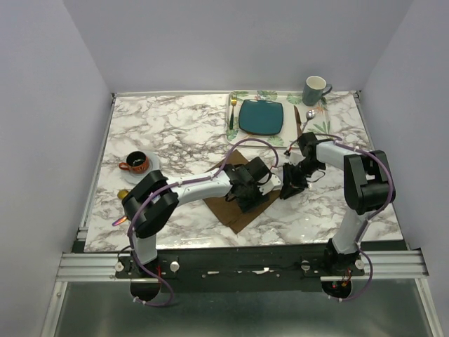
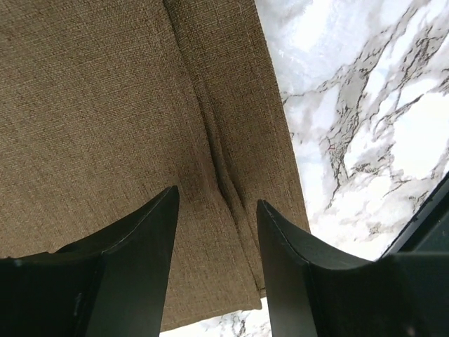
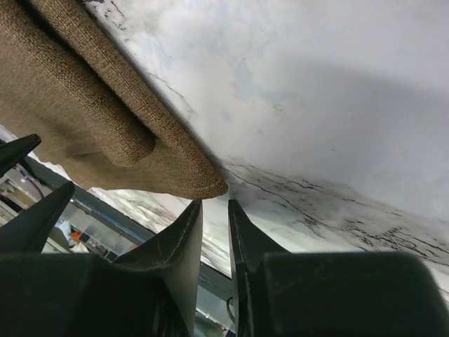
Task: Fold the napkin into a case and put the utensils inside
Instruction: Fold the rectangle-folded napkin at the center of the board.
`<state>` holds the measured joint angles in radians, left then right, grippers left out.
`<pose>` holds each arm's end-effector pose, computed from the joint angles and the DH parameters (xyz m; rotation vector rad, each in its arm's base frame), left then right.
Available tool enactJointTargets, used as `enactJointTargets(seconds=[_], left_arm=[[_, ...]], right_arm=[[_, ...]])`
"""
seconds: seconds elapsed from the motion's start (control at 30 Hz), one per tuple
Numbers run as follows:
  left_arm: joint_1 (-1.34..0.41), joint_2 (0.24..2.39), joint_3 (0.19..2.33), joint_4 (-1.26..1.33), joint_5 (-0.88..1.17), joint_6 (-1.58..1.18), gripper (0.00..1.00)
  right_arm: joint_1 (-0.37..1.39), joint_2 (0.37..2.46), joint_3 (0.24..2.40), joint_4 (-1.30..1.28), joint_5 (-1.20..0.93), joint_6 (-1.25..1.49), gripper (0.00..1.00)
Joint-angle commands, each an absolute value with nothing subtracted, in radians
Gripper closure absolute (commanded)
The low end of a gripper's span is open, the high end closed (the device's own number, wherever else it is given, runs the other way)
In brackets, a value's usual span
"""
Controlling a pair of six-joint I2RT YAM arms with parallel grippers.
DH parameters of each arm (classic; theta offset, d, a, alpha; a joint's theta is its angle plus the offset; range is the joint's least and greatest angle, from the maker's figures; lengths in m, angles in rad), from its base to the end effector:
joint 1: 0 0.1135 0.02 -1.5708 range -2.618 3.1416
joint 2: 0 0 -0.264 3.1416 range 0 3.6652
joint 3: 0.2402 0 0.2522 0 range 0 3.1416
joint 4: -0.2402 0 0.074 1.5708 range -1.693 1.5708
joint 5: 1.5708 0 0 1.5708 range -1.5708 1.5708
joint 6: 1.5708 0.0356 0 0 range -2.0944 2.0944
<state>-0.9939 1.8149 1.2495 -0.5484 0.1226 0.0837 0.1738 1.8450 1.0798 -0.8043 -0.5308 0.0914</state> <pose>0.1987 -0.3134 0.1910 1.4457 2.3418 -0.4330 0.3021 0.0713 0.1365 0.1227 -2.9650 -0.7998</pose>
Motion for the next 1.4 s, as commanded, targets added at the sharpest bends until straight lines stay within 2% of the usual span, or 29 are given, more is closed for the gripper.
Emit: enactJointTargets(seconds=[0.0,0.13,0.4,0.6,0.73,0.9,1.03,1.13,1.37], left_arm=[[-1.002,1.851,1.282,-0.520,0.107,0.069,0.41],[-1.002,1.884,1.301,-0.522,0.109,0.063,0.42],[-1.002,1.913,1.319,-0.520,0.094,0.064,0.57],[-1.002,1.919,1.324,-0.520,0.072,0.066,0.60],[-1.002,1.925,1.327,-0.520,0.069,0.072,0.65],[-1.002,1.925,1.327,-0.522,0.072,0.077,0.80],[-1.002,1.913,1.319,-0.522,0.074,0.077,0.92],[-1.002,1.902,1.315,-0.523,0.075,0.075,0.99],[-1.002,1.893,1.321,-0.525,0.084,0.077,1.00]], right_arm=[[0.176,1.871,1.077,-0.776,-0.498,0.114,0.71],[0.175,1.885,1.075,-0.773,-0.486,0.117,0.71],[0.176,1.896,1.074,-0.767,-0.486,0.124,0.71],[0.176,1.901,1.071,-0.767,-0.488,0.124,0.72],[0.176,1.901,1.069,-0.767,-0.488,0.129,0.71],[0.175,1.867,1.075,-0.787,-0.506,0.126,0.69],[0.157,1.813,1.097,-0.833,-0.538,0.094,0.61],[0.137,1.802,1.117,-0.842,-0.551,0.084,0.61],[0.124,1.850,1.138,-0.816,-0.546,0.101,0.61]])
